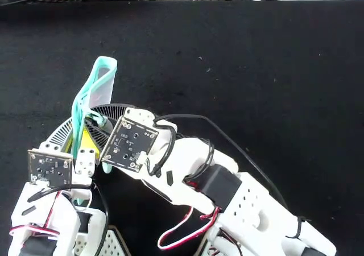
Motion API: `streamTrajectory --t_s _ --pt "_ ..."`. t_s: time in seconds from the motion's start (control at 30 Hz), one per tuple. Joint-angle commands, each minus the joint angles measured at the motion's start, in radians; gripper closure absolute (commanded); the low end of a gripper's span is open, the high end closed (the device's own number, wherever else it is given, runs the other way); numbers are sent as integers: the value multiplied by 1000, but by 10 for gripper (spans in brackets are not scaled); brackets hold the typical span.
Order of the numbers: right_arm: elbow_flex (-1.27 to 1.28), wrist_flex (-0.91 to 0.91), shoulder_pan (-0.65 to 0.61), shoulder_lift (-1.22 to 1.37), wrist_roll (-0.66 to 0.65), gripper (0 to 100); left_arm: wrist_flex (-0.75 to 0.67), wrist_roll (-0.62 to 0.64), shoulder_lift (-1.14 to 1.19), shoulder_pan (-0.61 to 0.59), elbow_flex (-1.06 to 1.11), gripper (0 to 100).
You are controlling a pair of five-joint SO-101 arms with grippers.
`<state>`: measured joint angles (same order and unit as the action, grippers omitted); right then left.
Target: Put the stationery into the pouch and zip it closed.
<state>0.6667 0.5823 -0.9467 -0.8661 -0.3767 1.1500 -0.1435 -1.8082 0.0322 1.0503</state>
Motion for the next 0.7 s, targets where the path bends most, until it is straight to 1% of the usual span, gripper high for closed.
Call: streamTrajectory --t_s 0.0,0.23,0.37,0.5,0.67 --pt "-38 -8 6 -19 6 984 18 -6 -6 -5 13 968" --pt "-31 0 5 -113 6 982 18 -6 -6 -5 13 968" --pt "-31 0 5 -102 6 979 18 -6 -6 -5 13 968" --pt "-31 0 5 -79 6 911 18 -6 -6 -5 13 968" --pt "-31 -3 5 -65 6 950 18 -6 -6 -5 13 968"
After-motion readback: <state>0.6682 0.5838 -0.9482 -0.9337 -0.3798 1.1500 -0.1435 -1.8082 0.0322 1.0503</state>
